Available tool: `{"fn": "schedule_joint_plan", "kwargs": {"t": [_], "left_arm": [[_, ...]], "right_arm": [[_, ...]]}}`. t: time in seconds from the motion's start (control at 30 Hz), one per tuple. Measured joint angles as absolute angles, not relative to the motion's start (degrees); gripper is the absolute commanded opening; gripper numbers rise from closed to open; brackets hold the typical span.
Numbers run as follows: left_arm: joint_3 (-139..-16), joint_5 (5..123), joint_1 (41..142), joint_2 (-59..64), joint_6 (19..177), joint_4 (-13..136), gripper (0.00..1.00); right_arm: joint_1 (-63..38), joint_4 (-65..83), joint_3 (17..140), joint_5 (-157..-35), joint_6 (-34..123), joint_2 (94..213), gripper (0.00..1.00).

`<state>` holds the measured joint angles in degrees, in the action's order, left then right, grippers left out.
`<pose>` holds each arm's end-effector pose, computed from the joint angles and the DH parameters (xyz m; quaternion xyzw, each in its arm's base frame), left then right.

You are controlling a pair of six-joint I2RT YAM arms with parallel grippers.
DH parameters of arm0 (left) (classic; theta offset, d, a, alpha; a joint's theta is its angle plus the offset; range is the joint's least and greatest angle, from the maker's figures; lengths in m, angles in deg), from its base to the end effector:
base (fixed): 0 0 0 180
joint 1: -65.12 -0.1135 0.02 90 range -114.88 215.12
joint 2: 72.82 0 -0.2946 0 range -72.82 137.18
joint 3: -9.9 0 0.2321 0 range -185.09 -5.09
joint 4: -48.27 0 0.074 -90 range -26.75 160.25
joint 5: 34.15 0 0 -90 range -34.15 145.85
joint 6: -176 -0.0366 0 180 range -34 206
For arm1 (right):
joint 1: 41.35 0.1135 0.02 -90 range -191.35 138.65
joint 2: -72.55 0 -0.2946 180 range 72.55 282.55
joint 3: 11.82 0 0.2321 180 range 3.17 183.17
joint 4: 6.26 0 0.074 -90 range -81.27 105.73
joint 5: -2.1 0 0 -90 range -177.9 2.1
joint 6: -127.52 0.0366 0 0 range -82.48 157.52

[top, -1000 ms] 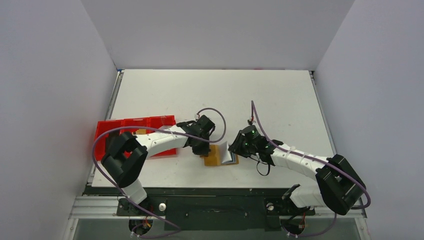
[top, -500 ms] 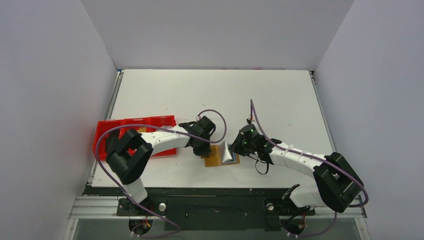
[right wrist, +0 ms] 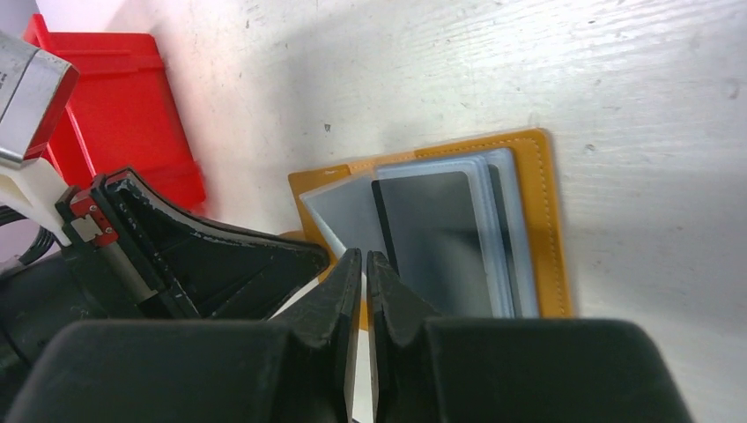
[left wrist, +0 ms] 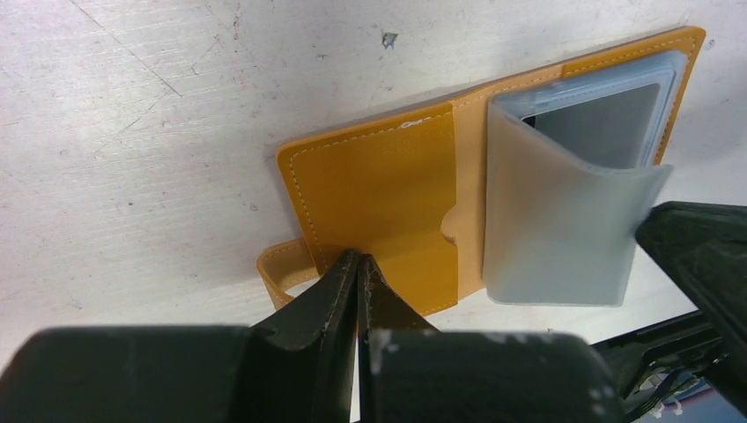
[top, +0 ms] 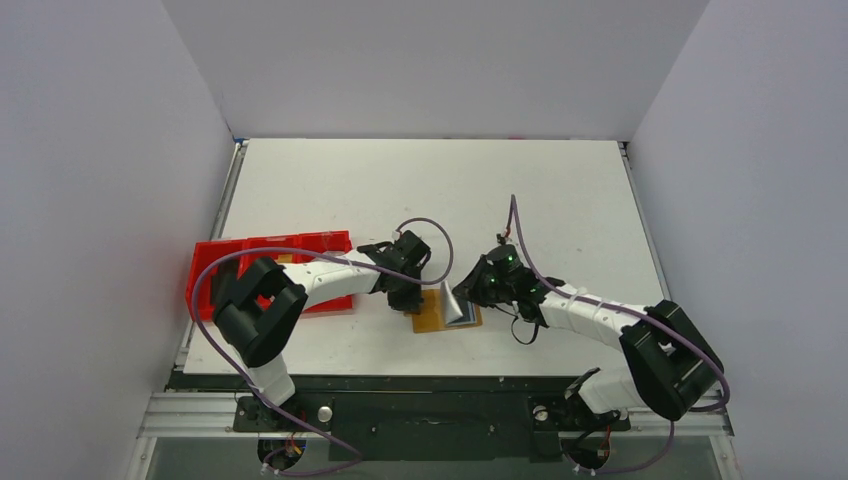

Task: Take the credit cards out of the card holder
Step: Remove the credit card from the card holder.

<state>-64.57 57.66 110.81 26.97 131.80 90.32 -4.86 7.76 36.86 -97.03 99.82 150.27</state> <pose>0.2244 -0.2315 0.2025 0.0022 0.9804 -0.1513 0.1258 0.1901 0.1478 0.2135 0.1733 0.8983 0.3489 0.2030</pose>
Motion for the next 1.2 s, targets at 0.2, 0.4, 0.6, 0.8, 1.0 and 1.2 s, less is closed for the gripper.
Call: {"fn": "schedule_joint_plan", "kwargs": {"t": [0.2, 0.4, 0.6, 0.8, 1.0, 1.2], "left_arm": [[-64.5, 57.9, 110.7, 27.0, 131.8, 90.2, 0.00], [-64.5, 58.2, 110.7, 26.9, 131.6, 90.0, 0.00], [-64.5, 58.7, 110.7, 25.9, 130.9, 90.6, 0.00], [-65.9, 59.3, 110.2, 21.0, 130.3, 93.0, 0.01], [-69.7, 62.0, 109.1, 19.5, 130.3, 93.0, 0.01], [-71.5, 63.1, 108.8, 22.8, 130.8, 92.9, 0.00]], "right_arm": [[-3.1, 5.0, 36.9, -98.4, 101.2, 153.1, 0.00], [0.7, 4.1, 38.8, -98.8, 101.5, 158.0, 0.00], [2.4, 4.0, 40.5, -98.2, 101.5, 162.1, 0.00], [3.0, 4.0, 41.2, -97.3, 101.4, 164.3, 0.00], [3.9, 3.0, 41.2, -96.7, 101.5, 164.4, 0.00], [4.1, 1.2, 40.2, -96.4, 102.3, 164.3, 0.00]]}}
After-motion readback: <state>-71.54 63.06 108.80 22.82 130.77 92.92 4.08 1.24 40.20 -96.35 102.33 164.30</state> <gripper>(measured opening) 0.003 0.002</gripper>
